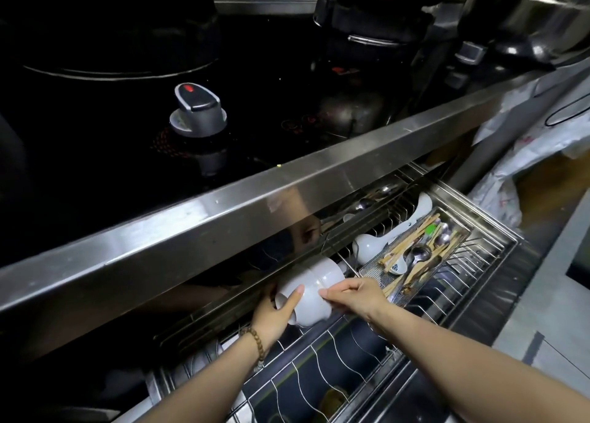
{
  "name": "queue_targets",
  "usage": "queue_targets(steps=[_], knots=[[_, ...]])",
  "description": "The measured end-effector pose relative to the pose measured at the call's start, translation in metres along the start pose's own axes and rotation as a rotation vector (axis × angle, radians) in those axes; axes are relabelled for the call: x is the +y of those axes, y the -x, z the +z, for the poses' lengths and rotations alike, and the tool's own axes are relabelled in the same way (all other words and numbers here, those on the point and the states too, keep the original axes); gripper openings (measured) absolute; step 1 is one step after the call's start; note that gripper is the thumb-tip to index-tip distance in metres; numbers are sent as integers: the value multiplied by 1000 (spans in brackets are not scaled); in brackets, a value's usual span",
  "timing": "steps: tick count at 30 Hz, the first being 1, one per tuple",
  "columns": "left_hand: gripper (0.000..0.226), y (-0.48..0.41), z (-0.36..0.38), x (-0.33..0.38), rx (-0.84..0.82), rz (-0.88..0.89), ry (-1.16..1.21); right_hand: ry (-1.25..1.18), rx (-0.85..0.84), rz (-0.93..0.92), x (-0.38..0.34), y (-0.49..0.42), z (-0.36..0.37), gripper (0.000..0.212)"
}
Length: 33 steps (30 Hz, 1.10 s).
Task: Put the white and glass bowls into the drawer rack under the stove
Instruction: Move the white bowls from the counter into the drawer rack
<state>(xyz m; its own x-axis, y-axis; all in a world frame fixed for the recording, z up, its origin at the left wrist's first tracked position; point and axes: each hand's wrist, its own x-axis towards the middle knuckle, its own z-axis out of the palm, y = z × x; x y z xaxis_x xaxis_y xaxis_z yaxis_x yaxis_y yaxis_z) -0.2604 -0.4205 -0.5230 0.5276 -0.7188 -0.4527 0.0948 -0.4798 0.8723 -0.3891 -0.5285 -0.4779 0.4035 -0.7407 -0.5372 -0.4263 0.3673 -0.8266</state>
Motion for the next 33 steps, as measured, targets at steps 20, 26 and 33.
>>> queue_targets(steps=[20, 26, 33], knots=[[59, 32, -24, 33, 13, 6, -137, 463, -134, -12, -41, 42, -18, 23], [60, 88, -33, 79, -49, 126, -72, 370, -87, -179, -73, 117, -34, 43], [53, 171, -48, 154, -160, 402, -190, 337, 59, -486, -120, 217, -51, 50]])
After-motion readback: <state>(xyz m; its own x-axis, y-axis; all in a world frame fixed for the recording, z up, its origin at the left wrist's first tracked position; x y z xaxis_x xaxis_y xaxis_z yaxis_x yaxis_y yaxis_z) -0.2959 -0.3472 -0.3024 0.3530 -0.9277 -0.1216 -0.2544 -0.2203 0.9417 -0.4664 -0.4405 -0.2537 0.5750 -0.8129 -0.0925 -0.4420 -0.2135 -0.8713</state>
